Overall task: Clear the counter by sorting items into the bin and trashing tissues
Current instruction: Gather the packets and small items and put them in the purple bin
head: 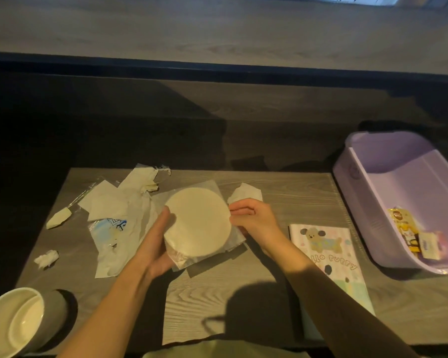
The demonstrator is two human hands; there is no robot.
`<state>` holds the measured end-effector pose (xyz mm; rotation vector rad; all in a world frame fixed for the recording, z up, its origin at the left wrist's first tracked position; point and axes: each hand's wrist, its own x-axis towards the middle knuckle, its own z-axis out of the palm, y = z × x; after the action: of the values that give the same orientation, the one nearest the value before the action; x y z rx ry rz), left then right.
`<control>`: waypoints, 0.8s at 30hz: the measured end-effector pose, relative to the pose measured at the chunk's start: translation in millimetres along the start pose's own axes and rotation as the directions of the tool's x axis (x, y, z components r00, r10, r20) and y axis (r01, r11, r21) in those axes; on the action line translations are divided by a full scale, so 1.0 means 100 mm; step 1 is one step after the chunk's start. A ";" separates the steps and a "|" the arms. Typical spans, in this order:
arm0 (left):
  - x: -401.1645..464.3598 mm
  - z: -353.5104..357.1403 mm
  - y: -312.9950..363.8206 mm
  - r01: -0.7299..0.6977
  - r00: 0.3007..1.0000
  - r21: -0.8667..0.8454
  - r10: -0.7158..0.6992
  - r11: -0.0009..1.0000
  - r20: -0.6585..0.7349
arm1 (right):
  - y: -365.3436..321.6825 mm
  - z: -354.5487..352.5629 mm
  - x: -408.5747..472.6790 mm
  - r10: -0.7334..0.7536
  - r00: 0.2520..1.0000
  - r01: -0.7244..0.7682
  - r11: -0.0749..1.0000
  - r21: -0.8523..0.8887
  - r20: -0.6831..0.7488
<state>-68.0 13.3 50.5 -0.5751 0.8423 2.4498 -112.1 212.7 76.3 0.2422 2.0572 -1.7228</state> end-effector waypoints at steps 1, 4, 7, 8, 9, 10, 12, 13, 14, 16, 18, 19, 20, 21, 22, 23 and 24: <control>0.00 -0.02 -0.01 -0.003 0.999 0.048 0.005 0.999 -0.048 | 0.02 0.00 0.01 0.013 1.000 -0.014 0.999 0.030 0.019; 0.02 -0.05 -0.04 0.019 0.996 0.105 -0.009 0.994 -0.094 | 0.11 -0.04 0.08 0.019 0.997 -0.019 1.000 -0.005 -0.078; 0.03 -0.09 -0.05 0.020 0.993 0.118 -0.006 0.993 -0.119 | 0.26 -0.15 0.15 -0.101 0.981 0.015 0.892 -0.451 -0.165; 0.03 -0.09 -0.05 0.025 0.992 0.130 -0.009 0.991 -0.124 | 0.31 -0.18 0.16 -0.123 0.988 0.046 0.818 -0.573 -0.097; 0.03 -0.09 -0.05 0.031 0.992 0.141 -0.013 0.990 -0.126 | 0.37 -0.20 0.17 -0.127 0.992 0.084 0.749 -0.657 -0.018; 0.03 -0.08 -0.05 0.033 0.993 0.148 -0.015 0.988 -0.119 | 0.42 -0.20 0.17 -0.119 0.992 0.115 0.688 -0.717 0.045; 0.04 -0.06 -0.06 0.035 0.995 0.158 -0.020 0.987 -0.095 | 0.48 -0.18 0.18 -0.119 0.986 0.162 0.568 -0.807 0.115; 0.04 -0.04 -0.06 0.034 0.996 0.160 -0.020 0.986 -0.083 | 0.50 -0.17 0.18 -0.129 0.985 0.168 0.521 -0.837 0.117; 0.04 -0.03 -0.06 0.035 0.997 0.164 -0.022 0.986 -0.077 | 0.51 -0.16 0.17 -0.142 0.984 0.162 0.492 -0.855 0.105; 0.03 0.00 -0.06 0.044 0.997 0.180 -0.033 0.983 -0.064 | 0.50 -0.17 0.17 -0.175 0.983 0.139 0.481 -0.866 0.061; 0.02 0.01 -0.06 0.057 0.997 0.191 -0.047 0.980 -0.059 | 0.46 -0.20 0.17 -0.139 0.990 0.072 0.594 -0.801 -0.015; 0.01 0.01 -0.05 0.060 0.997 0.197 -0.049 0.979 -0.063 | 0.42 -0.22 0.17 -0.081 0.994 0.007 0.700 -0.714 -0.070; 0.01 0.02 -0.05 0.059 0.997 0.199 -0.047 0.978 -0.068 | 0.38 -0.24 0.17 -0.026 0.993 -0.050 0.801 -0.597 -0.118; 0.02 0.02 -0.05 0.056 0.996 0.201 -0.042 0.978 -0.072 | 0.32 -0.26 0.16 -0.011 0.987 -0.069 0.872 -0.484 -0.160; 0.03 0.03 -0.05 0.057 0.996 0.209 -0.041 0.976 -0.078 | 0.25 -0.27 0.13 -0.032 0.979 -0.053 0.915 -0.399 -0.204; 0.04 0.03 -0.06 0.059 0.996 0.219 -0.043 0.974 -0.079 | 0.16 -0.28 0.10 -0.069 0.968 -0.013 0.946 -0.324 -0.241; 0.04 0.04 -0.07 0.067 0.996 0.232 -0.051 0.970 -0.075 | 0.09 -0.26 0.07 -0.111 0.959 0.044 0.968 -0.247 -0.261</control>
<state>-68.1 22.4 48.4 -0.5900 1.1083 2.2457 -120.5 239.0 68.8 0.3427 2.4823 -1.5354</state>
